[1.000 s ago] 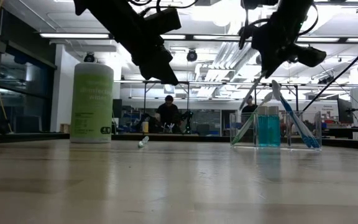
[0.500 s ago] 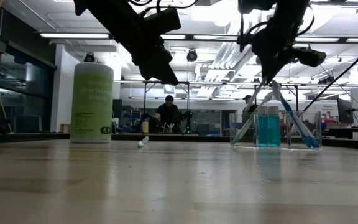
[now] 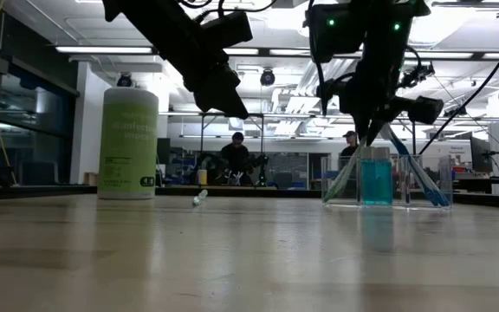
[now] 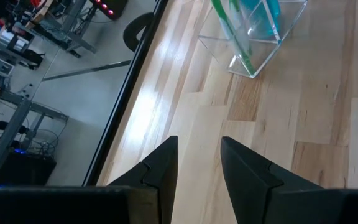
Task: Pick & Place toothbrushing station
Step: Put the right green toothbrush into the left of the transparent organizer
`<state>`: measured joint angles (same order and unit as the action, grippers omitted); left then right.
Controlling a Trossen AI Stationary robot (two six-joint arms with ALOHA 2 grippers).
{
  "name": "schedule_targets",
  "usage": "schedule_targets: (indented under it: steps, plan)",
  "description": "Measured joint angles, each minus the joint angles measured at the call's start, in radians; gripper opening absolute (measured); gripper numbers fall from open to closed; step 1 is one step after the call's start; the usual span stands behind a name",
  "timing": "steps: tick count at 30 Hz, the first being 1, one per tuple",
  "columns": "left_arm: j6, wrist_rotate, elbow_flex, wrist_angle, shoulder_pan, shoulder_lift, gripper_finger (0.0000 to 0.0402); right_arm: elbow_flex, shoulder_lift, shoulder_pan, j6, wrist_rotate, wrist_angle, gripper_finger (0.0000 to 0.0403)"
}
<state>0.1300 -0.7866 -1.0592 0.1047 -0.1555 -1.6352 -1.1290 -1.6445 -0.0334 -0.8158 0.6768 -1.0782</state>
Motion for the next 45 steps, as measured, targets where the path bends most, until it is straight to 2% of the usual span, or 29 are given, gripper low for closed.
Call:
schedule_targets:
  steps: [9,25,31,45]
  plan:
    - [0.000,0.000,0.000,0.000,0.000,0.000,0.0115,0.000,-0.007,0.002,0.009,0.046,0.039,0.0030]
    - [0.001,0.000,0.000,0.000,0.000,0.000,0.0115,0.000,-0.005,0.050,0.116,0.026,0.066,0.0100]
    - [0.001,0.000,0.000,0.000,0.000,0.000,0.0115,0.000,-0.005,0.062,0.115,0.096,0.066,0.0125]
    - [0.000,0.000,0.000,0.000,0.000,0.000,0.0115,-0.093,-0.005,0.136,0.235,0.072,0.035,0.0149]
